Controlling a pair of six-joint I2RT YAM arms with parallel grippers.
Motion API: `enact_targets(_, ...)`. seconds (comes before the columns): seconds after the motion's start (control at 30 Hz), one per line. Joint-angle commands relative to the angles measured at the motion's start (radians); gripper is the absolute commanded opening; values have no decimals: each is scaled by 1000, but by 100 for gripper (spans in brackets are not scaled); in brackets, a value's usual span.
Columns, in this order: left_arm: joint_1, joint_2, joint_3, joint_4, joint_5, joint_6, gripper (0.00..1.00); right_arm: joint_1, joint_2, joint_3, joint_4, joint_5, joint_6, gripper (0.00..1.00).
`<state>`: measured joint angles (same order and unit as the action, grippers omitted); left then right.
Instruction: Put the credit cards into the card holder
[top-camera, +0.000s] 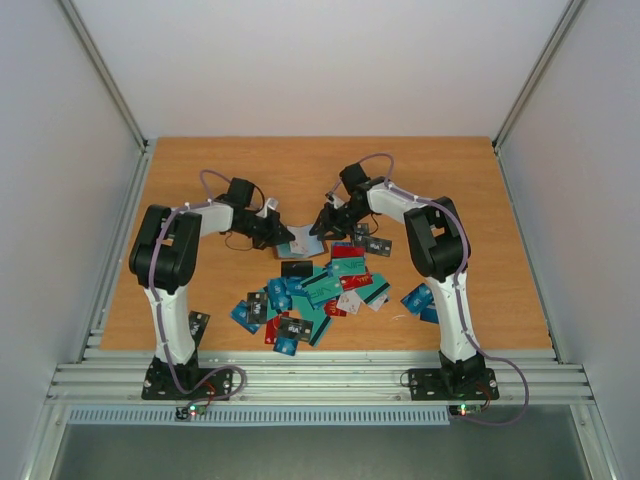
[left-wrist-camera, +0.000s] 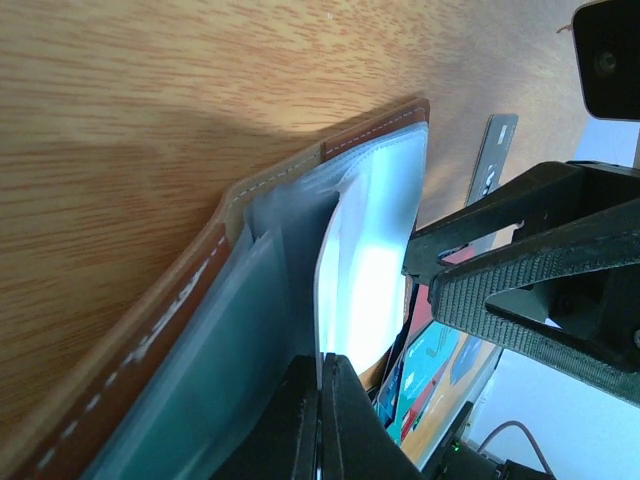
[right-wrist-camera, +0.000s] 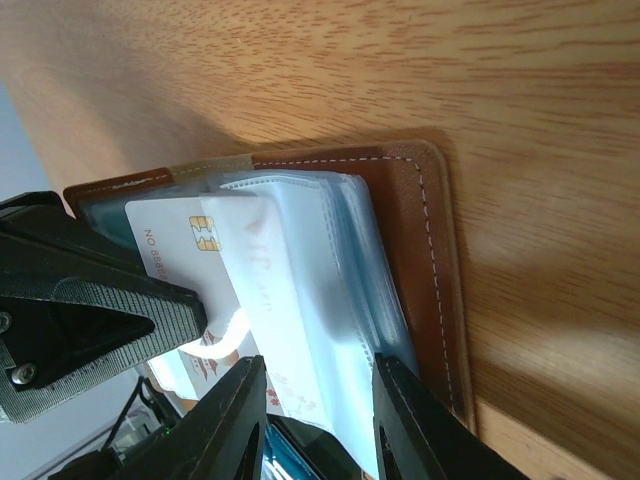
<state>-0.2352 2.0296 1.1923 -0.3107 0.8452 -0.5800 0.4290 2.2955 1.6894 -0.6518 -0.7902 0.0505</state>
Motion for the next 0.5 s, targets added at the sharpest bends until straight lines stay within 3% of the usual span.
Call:
enact_targets(0.0,-10,29,1,42,-85,-18,0,5,1,-42,-9,21,2,31)
enact_targets(0.47,-51,24,-26,101,-96,-45,2,4,-2,-80,6,10,58,31)
